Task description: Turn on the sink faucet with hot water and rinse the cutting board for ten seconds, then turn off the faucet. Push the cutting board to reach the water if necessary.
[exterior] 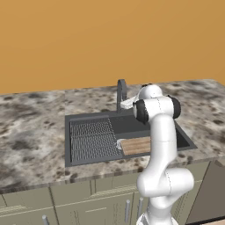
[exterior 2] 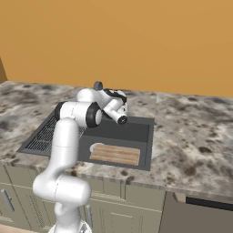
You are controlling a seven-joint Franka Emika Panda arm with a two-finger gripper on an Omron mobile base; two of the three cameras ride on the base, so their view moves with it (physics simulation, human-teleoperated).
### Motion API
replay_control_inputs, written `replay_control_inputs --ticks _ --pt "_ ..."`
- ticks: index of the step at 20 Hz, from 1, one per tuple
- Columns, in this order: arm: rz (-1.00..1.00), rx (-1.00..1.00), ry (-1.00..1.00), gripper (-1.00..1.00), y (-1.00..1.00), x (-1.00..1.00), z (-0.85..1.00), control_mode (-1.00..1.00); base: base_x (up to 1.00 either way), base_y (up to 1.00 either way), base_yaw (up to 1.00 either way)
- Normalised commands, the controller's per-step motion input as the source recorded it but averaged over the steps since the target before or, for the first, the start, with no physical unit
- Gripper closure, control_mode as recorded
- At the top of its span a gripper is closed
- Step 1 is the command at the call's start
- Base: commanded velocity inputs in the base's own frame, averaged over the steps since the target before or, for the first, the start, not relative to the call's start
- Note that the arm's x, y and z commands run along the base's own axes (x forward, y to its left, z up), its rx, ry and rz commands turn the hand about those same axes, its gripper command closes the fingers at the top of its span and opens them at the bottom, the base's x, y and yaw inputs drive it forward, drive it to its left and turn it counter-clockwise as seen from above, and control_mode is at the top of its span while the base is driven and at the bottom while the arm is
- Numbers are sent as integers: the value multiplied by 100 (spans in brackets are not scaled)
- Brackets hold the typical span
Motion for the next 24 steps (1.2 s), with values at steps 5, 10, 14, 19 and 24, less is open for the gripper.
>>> replay_control_inputs --ticks 5,10,14,19,24 --pt "0 3 0 100 -46 0 0 -100 0 0 0" --pt "0 3 0 100 -57 0 0 -100 0 0 0" --pt "0 4 0 100 -61 0 0 -100 0 0 0" --pt "0 3 0 100 -56 0 0 -100 0 0 0" --pt "0 3 0 100 -52 0 0 -100 0 0 0"
